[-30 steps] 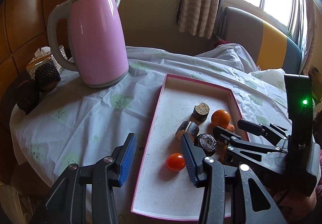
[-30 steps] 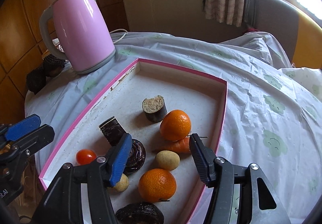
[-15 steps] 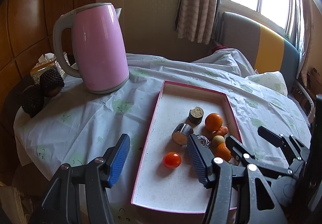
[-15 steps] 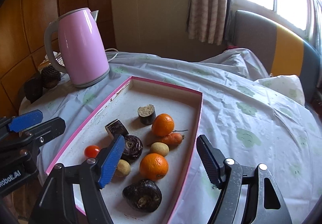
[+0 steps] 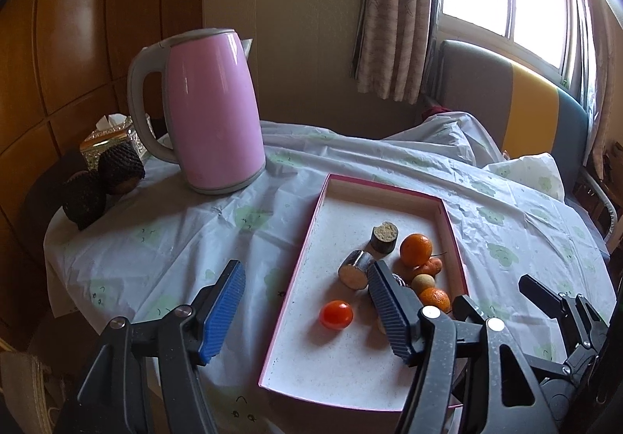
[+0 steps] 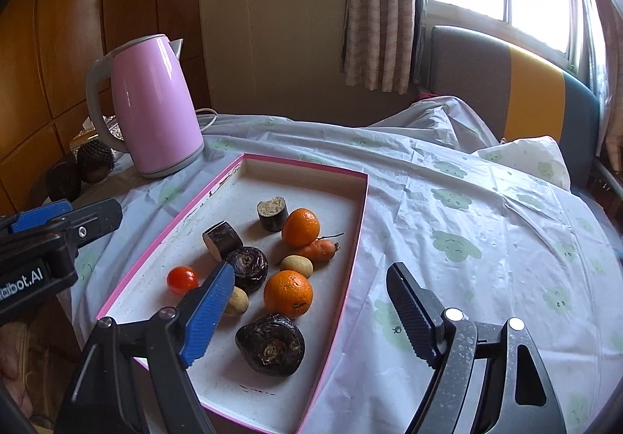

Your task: Organize fruits

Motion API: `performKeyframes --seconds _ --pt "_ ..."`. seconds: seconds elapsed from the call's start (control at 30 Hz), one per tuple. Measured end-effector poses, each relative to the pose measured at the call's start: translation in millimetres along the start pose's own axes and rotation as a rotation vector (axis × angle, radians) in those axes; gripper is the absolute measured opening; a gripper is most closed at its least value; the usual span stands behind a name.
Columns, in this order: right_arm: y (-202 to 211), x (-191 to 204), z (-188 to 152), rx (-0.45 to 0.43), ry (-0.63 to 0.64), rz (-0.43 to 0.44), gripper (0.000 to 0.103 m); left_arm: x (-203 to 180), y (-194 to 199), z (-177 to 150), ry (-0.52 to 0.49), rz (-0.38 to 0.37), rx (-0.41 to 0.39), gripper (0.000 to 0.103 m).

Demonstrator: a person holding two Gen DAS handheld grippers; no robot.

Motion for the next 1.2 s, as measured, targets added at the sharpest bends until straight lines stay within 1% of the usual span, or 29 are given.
performKeyframes --seconds 0.13,0.43,0.83,1.2 --pt "1 3 0 -0.005 0.005 0.000 0.083 0 0 -2 -0.017 0.016 -0.002 0.067" --pt "4 9 2 -0.023 0.024 -0.002 0.085 1 5 -3 -0.019 0.003 -0.015 0.067" --pt "0 12 -1 -0.010 0.030 0.004 0.085 1 4 -4 -0.021 -0.008 -0.012 0.067" --pt "-1 15 -1 -0.005 0.037 0.005 0.085 2 7 -4 -0.027 0.002 -0.021 0.067"
Point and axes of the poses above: each gripper's, at about its wrist camera, not at the fingertips, and y roughly against the way its jaws point, x to its left, z to its top, the point moved 7 cm from there along -y, roughly the way its jaws point, and after that the axes turned 11 degrees about z, right-handed, at the moved point
